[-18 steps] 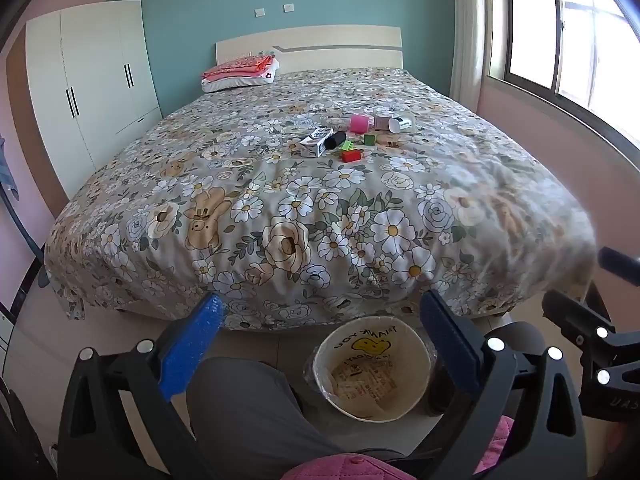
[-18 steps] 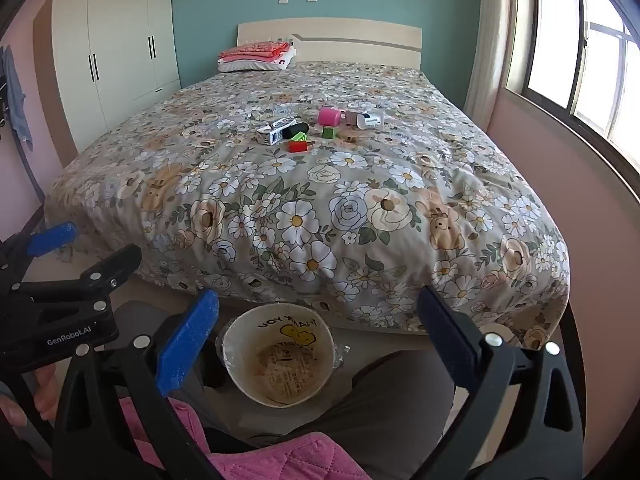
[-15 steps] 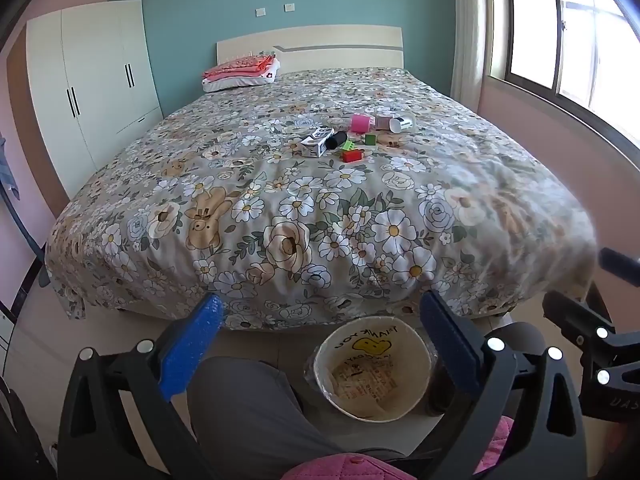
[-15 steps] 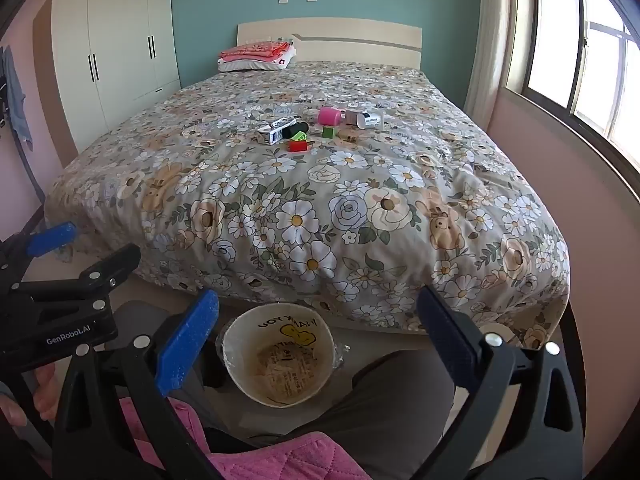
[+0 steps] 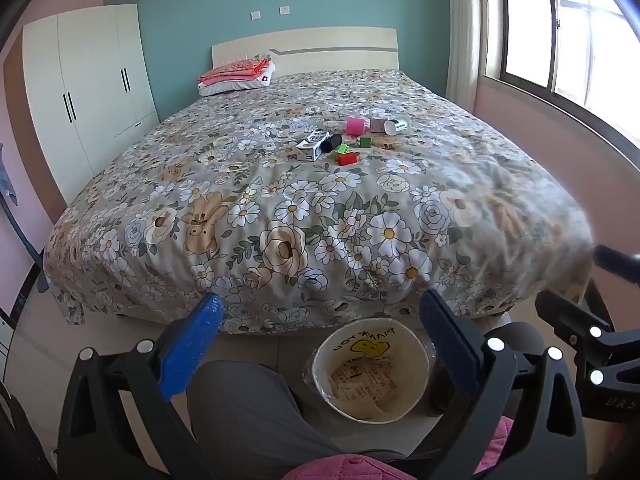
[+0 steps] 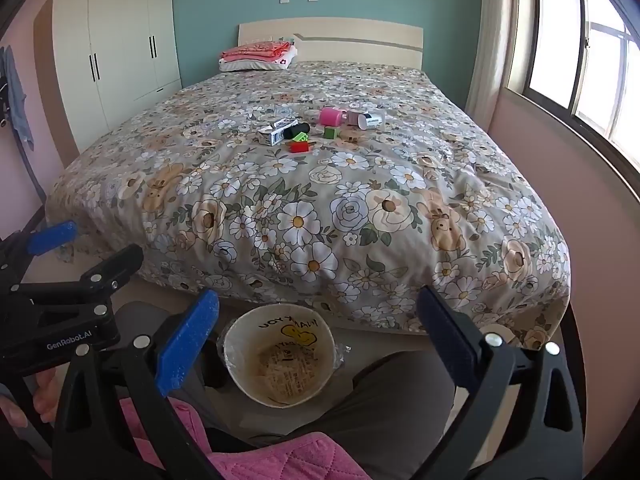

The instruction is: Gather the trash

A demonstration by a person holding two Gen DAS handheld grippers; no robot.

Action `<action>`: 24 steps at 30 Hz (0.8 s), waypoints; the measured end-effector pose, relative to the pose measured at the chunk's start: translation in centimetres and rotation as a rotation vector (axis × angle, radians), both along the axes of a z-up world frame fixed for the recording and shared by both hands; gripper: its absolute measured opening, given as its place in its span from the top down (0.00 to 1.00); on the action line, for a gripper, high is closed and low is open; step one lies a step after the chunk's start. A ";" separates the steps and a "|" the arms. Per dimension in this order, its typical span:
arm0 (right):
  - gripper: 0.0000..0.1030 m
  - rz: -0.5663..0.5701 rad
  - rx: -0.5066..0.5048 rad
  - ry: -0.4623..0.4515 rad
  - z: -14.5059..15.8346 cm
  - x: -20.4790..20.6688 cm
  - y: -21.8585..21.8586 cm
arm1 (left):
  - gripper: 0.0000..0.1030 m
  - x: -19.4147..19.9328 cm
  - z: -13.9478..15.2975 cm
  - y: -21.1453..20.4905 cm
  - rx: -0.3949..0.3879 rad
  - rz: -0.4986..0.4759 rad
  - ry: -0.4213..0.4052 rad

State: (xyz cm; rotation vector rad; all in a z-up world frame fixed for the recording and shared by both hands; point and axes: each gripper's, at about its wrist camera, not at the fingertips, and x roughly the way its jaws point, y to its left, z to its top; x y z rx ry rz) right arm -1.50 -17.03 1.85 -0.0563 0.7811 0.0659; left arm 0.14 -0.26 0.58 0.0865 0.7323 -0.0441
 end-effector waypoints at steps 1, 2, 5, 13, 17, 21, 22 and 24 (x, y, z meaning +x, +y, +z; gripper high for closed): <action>0.06 -0.003 0.003 0.001 0.1 -0.1 0.0 | 0.03 0.0 0.0 0.0 0.000 0.000 0.001; 0.06 -0.003 0.004 0.001 0.1 -0.1 0.0 | 0.03 0.1 0.1 0.0 0.000 0.000 0.002; 0.06 -0.006 0.002 -0.001 0.0 -0.1 0.2 | 0.03 0.0 0.0 -0.1 0.001 0.001 -0.003; 0.06 -0.003 0.006 -0.002 0.3 -0.1 0.2 | 0.03 0.1 0.0 -0.1 -0.002 -0.003 -0.001; 0.06 0.000 0.004 -0.005 0.5 0.0 0.2 | 0.03 0.1 0.0 -0.2 -0.002 -0.004 -0.003; 0.06 -0.004 0.006 -0.005 0.6 0.0 0.3 | 0.03 0.2 0.1 -0.1 -0.005 -0.006 -0.003; 0.06 -0.004 0.008 -0.004 0.6 0.1 0.2 | 0.03 0.2 0.0 -0.1 -0.006 -0.006 -0.002; 0.06 -0.005 0.013 -0.001 0.7 0.2 0.1 | 0.03 0.3 0.0 0.0 -0.007 -0.005 0.002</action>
